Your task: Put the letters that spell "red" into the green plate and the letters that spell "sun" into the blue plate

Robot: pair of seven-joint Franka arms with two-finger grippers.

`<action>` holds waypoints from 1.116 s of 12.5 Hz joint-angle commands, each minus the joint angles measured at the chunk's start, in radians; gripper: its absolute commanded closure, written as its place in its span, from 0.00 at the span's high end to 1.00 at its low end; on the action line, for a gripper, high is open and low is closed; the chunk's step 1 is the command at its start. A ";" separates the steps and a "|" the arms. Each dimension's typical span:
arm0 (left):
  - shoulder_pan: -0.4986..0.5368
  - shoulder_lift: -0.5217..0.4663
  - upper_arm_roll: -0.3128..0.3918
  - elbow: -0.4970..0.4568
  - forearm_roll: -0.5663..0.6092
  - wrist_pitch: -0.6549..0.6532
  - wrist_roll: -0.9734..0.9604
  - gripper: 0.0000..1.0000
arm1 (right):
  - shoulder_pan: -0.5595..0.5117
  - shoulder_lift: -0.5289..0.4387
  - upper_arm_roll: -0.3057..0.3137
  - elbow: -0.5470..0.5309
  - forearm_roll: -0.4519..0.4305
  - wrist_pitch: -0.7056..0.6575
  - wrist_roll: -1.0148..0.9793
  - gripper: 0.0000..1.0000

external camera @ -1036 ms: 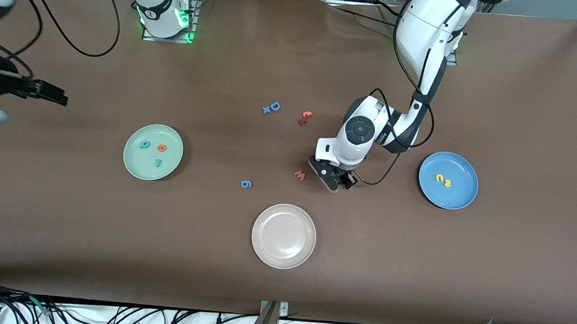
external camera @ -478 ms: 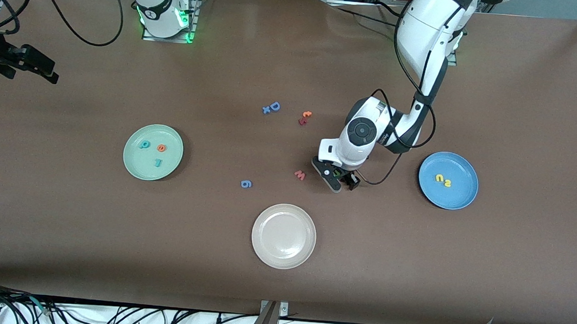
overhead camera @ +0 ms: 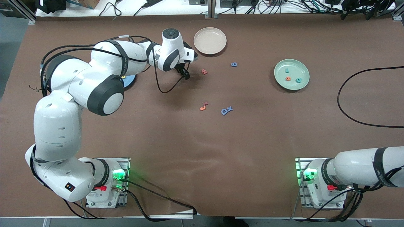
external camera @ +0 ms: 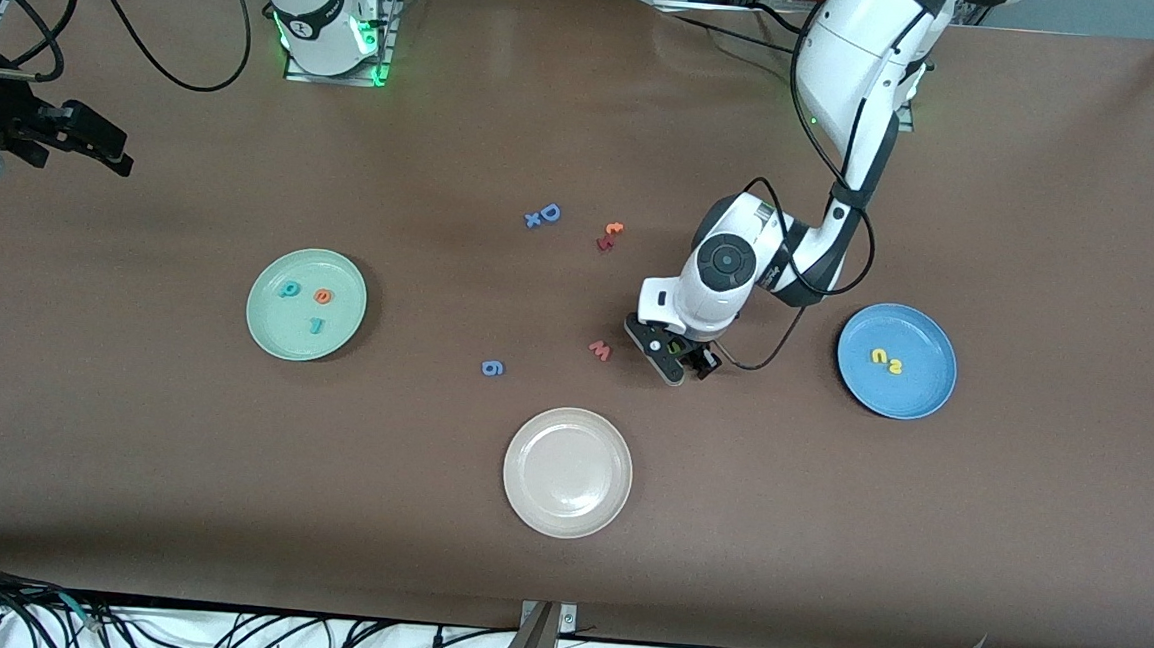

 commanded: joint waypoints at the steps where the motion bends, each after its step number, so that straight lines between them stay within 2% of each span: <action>1: 0.007 -0.030 0.001 -0.015 0.005 0.004 0.000 0.58 | 0.000 -0.034 -0.021 -0.033 0.004 0.013 -0.012 1.00; 2: 0.011 -0.030 0.001 -0.013 0.005 0.004 0.000 0.58 | 0.015 -0.032 -0.046 -0.033 0.004 0.013 -0.012 1.00; 9: 0.011 -0.025 0.001 -0.013 0.007 0.007 0.003 0.48 | 0.018 0.009 -0.049 0.001 0.003 0.023 -0.015 1.00; 14: 0.011 -0.019 0.001 -0.012 0.007 0.007 0.004 0.43 | 0.046 0.018 -0.078 0.016 0.003 0.022 -0.015 1.00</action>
